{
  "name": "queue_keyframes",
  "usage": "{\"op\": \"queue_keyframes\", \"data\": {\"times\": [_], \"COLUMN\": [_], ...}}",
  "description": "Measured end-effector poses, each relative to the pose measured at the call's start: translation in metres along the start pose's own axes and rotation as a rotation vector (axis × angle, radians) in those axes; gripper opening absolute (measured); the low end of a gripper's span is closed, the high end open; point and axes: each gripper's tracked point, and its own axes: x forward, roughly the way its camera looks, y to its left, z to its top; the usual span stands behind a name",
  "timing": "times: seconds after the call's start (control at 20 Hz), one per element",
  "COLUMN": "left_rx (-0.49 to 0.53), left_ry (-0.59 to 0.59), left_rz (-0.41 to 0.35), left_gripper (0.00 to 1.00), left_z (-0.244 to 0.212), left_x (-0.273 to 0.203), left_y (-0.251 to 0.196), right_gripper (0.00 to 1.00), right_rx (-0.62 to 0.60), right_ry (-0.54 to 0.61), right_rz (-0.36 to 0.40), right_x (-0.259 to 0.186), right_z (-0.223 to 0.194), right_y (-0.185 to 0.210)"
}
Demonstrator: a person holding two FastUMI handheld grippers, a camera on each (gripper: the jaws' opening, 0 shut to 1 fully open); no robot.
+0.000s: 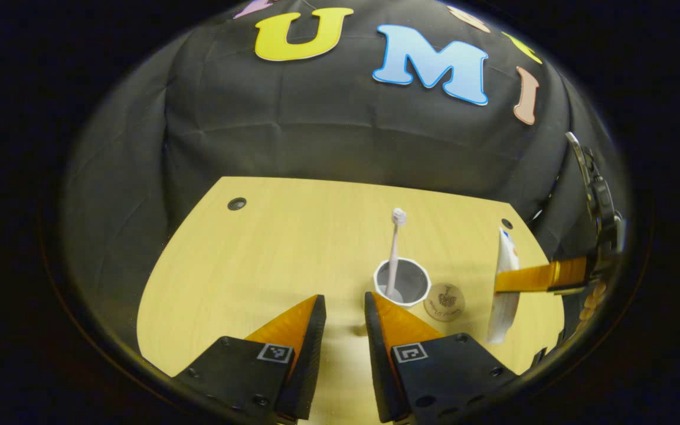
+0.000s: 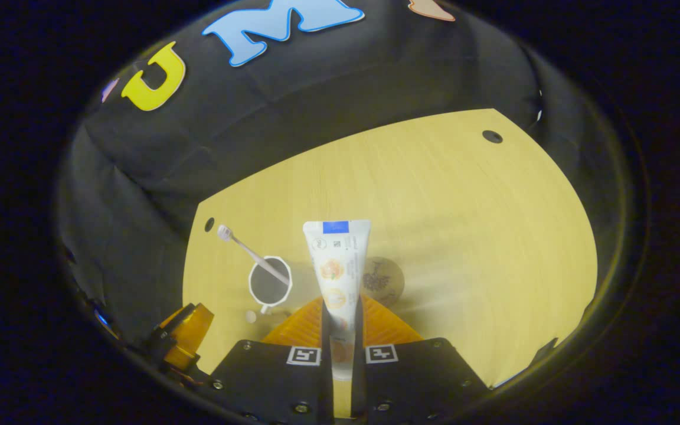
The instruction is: Put the toothbrush and toothpaste on the desktop into the cup, then pick up the cup and place it on the coaster on the desktop.
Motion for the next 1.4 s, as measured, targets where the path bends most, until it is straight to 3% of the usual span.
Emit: {"op": "queue_keyframes", "data": {"times": [0.3, 0.55, 0.8, 1.15, 1.4], "left_rx": [0.007, 0.005, -0.008, 0.000, 0.021], "left_ry": [0.009, 0.038, 0.062, 0.080, 0.072], "left_rz": [0.035, 0.072, 0.108, 0.116, 0.072], "left_gripper": [0.44, 0.47, 0.47, 0.47, 0.44], "left_z": [-0.007, -0.020, -0.030, -0.035, -0.032], "left_x": [-0.023, -0.037, -0.044, -0.050, -0.044], "left_y": [0.041, 0.078, 0.105, 0.106, 0.086], "right_gripper": [0.13, 0.13, 0.13, 0.13, 0.15], "right_rx": [0.042, 0.072, 0.014, -0.070, -0.129], "right_ry": [-0.036, -0.097, -0.190, -0.347, -0.372], "right_rz": [0.042, 0.071, 0.087, 0.115, 0.116], "right_x": [0.027, 0.052, 0.072, 0.081, 0.085], "right_z": [0.032, 0.052, 0.055, 0.046, 0.032], "right_y": [0.042, 0.067, 0.080, 0.087, 0.081]}}
